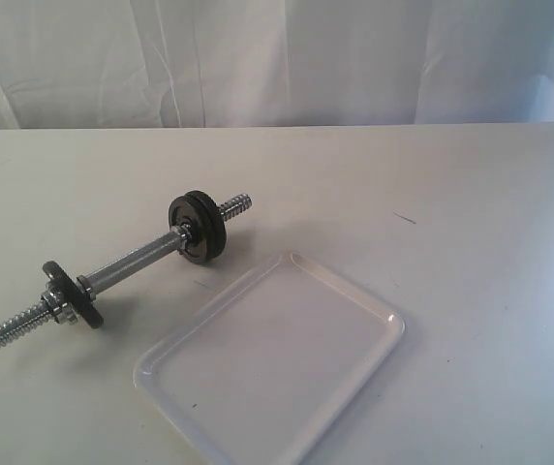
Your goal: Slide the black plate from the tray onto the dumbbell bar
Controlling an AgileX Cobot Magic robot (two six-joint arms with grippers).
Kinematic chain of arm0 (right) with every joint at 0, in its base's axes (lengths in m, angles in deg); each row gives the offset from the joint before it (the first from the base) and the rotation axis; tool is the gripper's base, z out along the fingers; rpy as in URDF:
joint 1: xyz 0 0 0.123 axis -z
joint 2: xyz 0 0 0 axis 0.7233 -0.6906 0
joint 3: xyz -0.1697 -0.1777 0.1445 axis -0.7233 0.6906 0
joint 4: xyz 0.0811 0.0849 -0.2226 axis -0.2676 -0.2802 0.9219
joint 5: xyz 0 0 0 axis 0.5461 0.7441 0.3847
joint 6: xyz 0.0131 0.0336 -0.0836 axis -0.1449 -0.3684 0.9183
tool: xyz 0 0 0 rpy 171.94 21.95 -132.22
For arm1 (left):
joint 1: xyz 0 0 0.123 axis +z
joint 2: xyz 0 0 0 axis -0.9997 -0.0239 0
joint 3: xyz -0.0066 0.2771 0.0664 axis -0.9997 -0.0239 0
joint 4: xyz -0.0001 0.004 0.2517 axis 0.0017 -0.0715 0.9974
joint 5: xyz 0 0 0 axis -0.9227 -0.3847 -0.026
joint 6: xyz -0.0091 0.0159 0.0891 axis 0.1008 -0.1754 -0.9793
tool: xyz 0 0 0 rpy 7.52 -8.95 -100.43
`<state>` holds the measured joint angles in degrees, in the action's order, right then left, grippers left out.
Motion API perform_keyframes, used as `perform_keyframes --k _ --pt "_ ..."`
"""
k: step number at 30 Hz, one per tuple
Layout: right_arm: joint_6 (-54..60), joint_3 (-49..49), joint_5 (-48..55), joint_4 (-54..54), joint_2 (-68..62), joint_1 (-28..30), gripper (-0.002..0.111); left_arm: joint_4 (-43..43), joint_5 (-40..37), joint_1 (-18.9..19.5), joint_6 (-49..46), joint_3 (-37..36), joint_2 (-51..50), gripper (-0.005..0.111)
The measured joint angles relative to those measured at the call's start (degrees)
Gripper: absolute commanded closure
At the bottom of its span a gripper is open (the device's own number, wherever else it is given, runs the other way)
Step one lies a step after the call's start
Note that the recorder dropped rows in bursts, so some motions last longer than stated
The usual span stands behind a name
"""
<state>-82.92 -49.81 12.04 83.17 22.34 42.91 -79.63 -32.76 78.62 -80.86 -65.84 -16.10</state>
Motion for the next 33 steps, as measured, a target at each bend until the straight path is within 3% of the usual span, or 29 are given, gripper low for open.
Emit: perform_keyframes --k 11,18,24,25,27,28,29,33 --pt "0.0 0.0 -0.1 0.0 0.0 0.0 0.108 0.0 0.8 0.0 0.0 -1.6 1.0 0.107" --pt "0.0 0.0 -0.1 0.0 0.0 0.0 0.108 0.0 8.6 0.0 -0.1 -13.0 4.7 0.107" --pt "0.0 0.0 -0.2 0.0 0.0 0.0 0.108 1.4 10.3 0.0 0.4 -18.9 8.0 0.107" --pt "0.0 0.0 -0.2 0.0 0.0 0.0 0.108 2.8 10.4 0.0 1.3 -19.3 8.2 0.107" --pt "0.0 0.0 -0.2 0.0 0.0 0.0 0.108 14.3 10.5 0.0 11.0 -19.7 8.3 0.107" --pt "0.0 0.0 -0.2 0.0 0.0 0.0 0.108 25.7 10.6 0.0 22.9 -19.7 8.3 0.107" --pt "0.0 0.0 -0.2 0.0 0.0 0.0 0.108 31.0 10.6 0.0 28.9 -19.7 8.3 0.107" --pt "0.0 0.0 -0.2 0.0 0.0 0.0 0.108 42.8 11.4 0.0 42.6 -20.2 8.3 0.107"
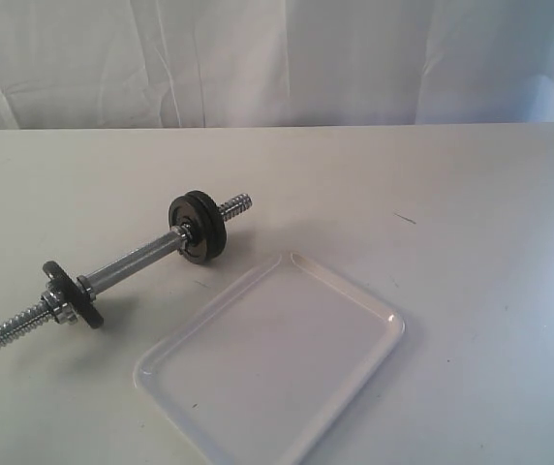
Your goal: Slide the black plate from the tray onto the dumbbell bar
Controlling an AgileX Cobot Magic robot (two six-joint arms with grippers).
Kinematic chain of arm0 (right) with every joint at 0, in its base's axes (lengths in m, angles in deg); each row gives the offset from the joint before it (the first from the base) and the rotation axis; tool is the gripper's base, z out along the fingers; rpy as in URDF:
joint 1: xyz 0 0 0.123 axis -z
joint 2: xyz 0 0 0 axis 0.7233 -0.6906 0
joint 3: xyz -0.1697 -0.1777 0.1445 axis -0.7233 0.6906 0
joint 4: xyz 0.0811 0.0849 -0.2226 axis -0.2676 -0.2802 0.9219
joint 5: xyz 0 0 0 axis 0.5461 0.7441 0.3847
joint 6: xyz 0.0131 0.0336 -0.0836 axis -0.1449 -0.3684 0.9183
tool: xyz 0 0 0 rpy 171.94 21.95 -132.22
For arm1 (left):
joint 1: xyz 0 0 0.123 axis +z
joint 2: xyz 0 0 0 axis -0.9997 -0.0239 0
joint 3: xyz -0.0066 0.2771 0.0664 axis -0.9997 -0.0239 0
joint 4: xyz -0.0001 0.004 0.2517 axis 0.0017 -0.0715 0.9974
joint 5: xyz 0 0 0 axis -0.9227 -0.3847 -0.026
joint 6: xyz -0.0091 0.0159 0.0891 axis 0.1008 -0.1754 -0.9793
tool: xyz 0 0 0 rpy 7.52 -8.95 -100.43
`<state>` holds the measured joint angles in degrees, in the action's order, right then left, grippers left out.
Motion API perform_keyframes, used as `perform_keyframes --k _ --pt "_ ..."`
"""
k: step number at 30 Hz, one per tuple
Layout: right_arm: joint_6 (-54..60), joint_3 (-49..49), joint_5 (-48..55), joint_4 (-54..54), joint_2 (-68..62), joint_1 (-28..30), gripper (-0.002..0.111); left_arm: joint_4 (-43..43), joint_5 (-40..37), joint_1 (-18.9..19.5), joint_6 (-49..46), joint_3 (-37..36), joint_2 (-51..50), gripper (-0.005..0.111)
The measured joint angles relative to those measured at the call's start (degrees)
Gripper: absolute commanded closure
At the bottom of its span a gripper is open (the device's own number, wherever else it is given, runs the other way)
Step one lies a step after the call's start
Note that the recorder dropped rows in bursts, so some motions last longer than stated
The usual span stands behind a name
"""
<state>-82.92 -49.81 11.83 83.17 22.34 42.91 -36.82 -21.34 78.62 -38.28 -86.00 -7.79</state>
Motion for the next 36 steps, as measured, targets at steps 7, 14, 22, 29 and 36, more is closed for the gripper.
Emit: perform_keyframes --k 7,14,22,29,36 --pt "0.0 0.0 0.0 0.0 0.0 0.0 0.108 7.3 -0.3 0.0 6.0 -0.4 2.3 0.107" --pt "0.0 0.0 0.0 0.0 0.0 0.0 0.108 11.9 -4.0 0.0 8.3 -0.4 4.8 0.107" --pt "0.0 0.0 0.0 0.0 0.0 0.0 0.108 12.4 -4.1 0.0 8.4 -0.4 10.2 0.107" --pt "0.0 0.0 0.0 0.0 0.0 0.0 0.108 13.9 -4.2 2.1 8.4 -0.4 13.0 0.107" --pt "0.0 0.0 0.0 0.0 0.0 0.0 0.108 17.3 -4.2 6.8 8.4 -0.4 13.2 0.107"
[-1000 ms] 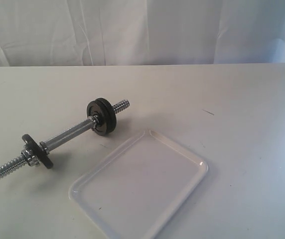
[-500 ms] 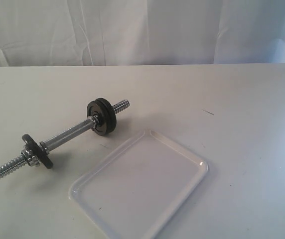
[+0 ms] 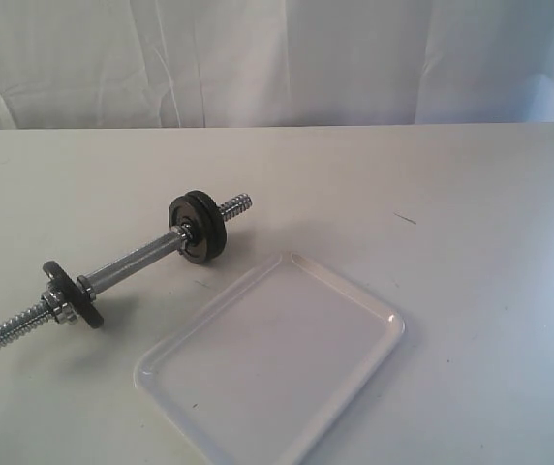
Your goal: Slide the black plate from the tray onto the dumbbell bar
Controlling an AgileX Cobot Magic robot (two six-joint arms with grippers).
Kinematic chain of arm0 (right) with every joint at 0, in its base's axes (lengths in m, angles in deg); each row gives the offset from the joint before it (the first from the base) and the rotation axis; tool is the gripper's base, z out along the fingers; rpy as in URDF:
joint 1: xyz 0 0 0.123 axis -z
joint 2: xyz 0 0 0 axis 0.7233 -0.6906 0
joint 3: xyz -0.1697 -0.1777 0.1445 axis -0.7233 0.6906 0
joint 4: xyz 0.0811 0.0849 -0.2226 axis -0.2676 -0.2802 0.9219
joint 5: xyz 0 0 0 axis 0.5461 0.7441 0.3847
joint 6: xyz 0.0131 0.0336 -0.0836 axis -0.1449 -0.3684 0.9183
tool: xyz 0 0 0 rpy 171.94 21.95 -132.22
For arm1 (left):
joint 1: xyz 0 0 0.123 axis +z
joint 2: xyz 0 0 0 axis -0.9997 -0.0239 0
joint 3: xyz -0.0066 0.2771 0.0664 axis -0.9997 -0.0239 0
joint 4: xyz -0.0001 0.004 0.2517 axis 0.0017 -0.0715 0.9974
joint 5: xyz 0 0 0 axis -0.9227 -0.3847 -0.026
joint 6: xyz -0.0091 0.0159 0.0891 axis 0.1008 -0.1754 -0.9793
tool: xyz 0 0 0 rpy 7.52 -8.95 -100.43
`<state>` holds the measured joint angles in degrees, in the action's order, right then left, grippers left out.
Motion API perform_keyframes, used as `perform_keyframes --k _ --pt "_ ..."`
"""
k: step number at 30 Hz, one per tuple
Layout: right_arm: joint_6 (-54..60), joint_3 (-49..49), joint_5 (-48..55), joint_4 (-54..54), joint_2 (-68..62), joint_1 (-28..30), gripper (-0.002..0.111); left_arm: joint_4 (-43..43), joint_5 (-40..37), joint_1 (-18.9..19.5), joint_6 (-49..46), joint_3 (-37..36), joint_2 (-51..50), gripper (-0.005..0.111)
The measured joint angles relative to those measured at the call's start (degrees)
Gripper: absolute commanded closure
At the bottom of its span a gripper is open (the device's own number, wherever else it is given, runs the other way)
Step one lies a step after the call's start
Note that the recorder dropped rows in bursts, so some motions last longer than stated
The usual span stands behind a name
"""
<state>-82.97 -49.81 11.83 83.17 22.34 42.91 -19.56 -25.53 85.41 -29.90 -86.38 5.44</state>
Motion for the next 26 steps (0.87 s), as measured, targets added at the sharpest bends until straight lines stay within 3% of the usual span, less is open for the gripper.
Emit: perform_keyframes --k 26 --pt "0.0 0.0 0.0 0.0 0.0 0.0 0.108 2.9 0.0 0.5 0.1 0.0 0.0 0.107"
